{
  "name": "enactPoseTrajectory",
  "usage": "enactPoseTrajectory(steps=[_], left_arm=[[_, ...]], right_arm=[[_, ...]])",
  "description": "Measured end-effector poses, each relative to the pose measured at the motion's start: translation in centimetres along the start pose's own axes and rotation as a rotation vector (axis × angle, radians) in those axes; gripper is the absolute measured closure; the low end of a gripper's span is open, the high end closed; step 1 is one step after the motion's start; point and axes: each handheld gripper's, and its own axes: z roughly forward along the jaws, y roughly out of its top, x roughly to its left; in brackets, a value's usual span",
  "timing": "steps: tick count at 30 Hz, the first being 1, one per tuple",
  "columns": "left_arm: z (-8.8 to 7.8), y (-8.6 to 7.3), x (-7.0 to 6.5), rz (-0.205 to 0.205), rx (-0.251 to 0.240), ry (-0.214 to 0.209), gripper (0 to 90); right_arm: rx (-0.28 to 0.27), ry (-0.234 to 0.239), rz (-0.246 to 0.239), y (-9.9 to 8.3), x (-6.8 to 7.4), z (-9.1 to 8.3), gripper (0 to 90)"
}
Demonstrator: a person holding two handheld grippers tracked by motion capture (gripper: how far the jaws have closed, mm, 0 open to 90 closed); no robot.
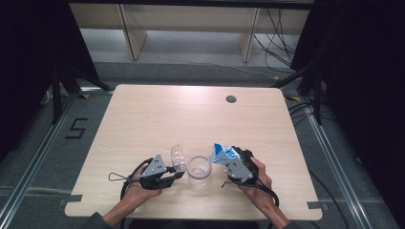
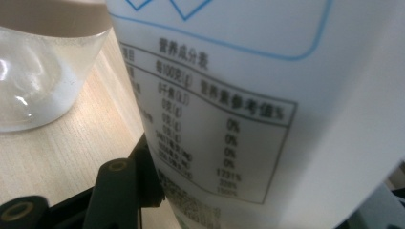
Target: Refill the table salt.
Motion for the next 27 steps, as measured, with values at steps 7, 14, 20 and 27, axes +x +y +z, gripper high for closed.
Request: enactPoseTrajectory(steps=[7, 14, 20, 27], left_arm=[[0.07, 0.00, 0.00, -0.002, -0.005, -0.001, 73.0], [0.08, -0.02, 0.00, -0.002, -0.005, -0.001, 73.0], [0.05, 0.00, -0.02, -0.002, -0.003, -0.001, 73.0], [0.04, -0.01, -0.04, -0.003, -0.004, 0.001, 73.0]], right_arm=[[0.010, -0.035, -0.062, 0.22, 0.24, 0.01, 44.8], [0.014, -0.057, -0.106, 0.40, 0.39, 0.10, 45.2], [0.009, -0.080, -0.144, 0.63, 0.35, 0.13, 45.5], [0.014, -0.101, -0.182, 0.87, 0.46, 0.12, 45.4]])
